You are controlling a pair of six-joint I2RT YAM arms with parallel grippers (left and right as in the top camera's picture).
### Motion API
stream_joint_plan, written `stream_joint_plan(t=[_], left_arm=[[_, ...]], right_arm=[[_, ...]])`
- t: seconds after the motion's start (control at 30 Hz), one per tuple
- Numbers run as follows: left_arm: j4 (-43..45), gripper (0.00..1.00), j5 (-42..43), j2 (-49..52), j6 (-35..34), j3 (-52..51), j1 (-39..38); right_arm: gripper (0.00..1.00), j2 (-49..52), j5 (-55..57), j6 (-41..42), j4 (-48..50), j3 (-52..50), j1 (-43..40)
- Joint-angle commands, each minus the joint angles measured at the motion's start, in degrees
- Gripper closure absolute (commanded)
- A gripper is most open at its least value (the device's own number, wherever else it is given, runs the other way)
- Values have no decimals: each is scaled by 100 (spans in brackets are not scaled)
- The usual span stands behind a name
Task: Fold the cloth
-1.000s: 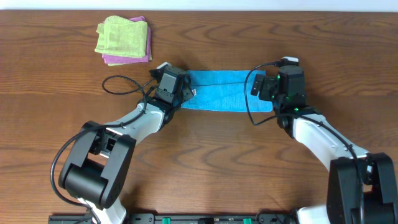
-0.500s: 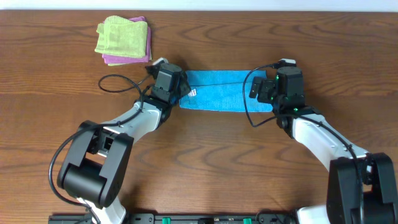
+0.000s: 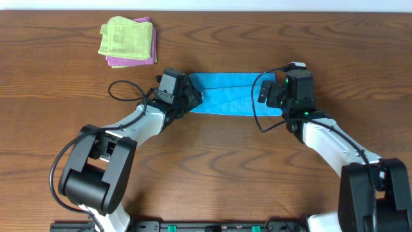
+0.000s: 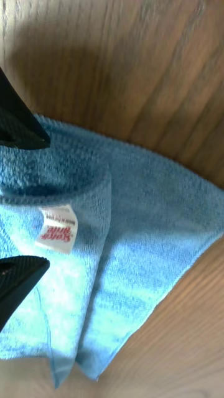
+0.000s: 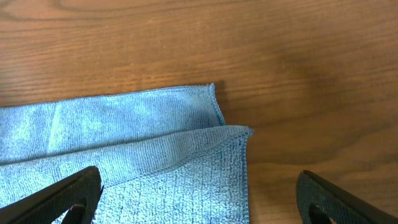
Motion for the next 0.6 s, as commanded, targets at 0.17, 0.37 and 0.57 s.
stream_joint_plan(t=[0.17, 0.37, 0.57], left_arm=[[306, 54, 166, 9, -153, 83, -48], [315, 54, 184, 52, -155, 83, -96], [356, 53, 304, 258, -221, 81, -181]], right_arm=[[1, -68, -24, -42, -37, 85, 85], [1, -68, -24, -42, -35, 85, 85], [1, -68, -24, -42, -35, 85, 85]])
